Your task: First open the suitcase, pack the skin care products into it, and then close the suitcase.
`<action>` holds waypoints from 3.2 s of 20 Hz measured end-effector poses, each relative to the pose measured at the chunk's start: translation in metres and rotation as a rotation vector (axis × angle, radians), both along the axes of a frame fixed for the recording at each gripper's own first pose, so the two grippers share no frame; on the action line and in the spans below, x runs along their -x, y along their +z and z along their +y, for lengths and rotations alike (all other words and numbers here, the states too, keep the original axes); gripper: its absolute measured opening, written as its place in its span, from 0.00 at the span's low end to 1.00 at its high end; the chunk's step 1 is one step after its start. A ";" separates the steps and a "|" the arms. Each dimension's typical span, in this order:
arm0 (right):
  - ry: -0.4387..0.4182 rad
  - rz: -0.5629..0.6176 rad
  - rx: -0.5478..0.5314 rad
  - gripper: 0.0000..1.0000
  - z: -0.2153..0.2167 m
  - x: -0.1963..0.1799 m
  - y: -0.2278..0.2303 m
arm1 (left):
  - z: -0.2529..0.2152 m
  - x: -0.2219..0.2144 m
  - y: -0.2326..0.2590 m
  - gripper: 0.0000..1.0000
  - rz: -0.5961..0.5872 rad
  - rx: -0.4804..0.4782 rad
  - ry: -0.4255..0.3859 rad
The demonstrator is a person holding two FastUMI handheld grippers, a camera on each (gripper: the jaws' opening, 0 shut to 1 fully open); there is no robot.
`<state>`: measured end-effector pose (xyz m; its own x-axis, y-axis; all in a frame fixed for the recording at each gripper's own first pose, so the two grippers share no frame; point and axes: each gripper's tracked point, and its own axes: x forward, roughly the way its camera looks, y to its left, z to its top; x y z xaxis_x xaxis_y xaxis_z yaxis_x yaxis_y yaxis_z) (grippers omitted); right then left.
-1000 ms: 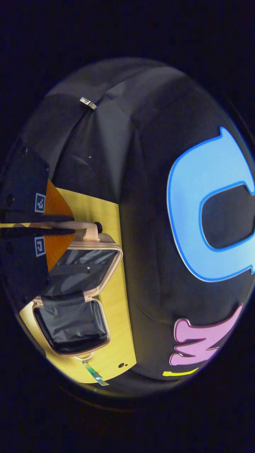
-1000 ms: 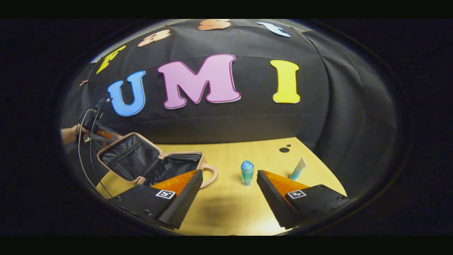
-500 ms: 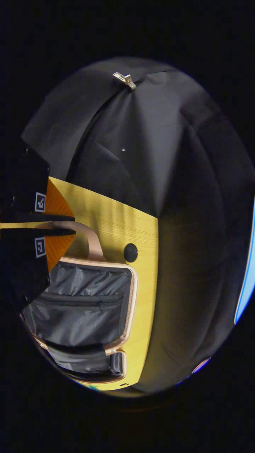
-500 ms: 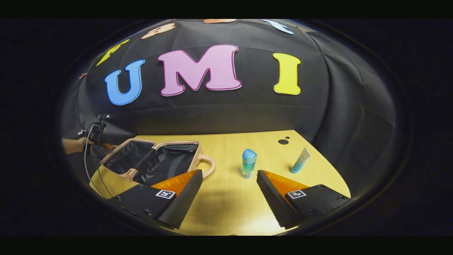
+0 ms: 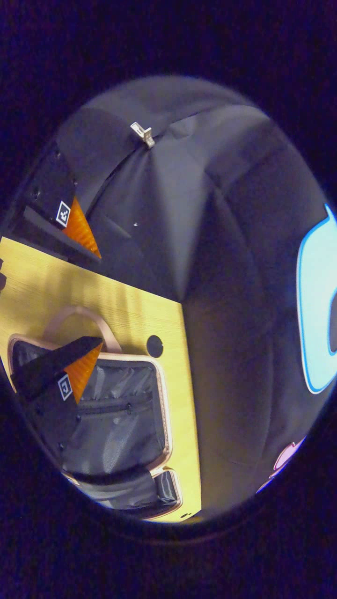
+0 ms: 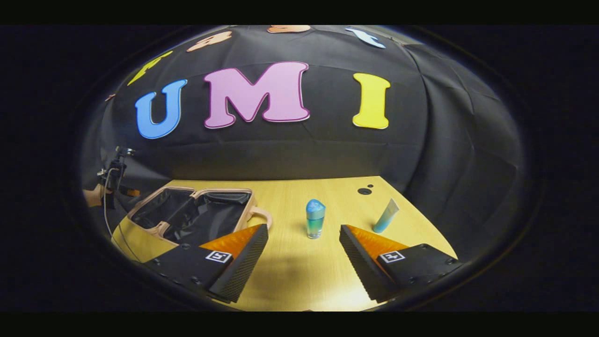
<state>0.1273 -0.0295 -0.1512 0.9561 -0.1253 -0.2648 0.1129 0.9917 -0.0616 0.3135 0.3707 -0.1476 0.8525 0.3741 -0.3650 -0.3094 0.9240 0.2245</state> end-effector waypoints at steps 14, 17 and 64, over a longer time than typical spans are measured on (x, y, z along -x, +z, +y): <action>-0.054 0.002 0.018 0.98 -0.106 -0.005 -0.004 | -0.420 0.075 0.021 0.98 -0.231 0.168 -0.623; -0.073 0.015 0.029 0.98 -0.134 -0.008 -0.011 | -0.503 0.077 0.005 0.98 -0.200 0.189 -0.736; -0.050 -0.025 0.039 0.28 -0.171 -0.127 -0.095 | -0.627 -0.006 -0.046 0.45 -0.195 0.270 -0.719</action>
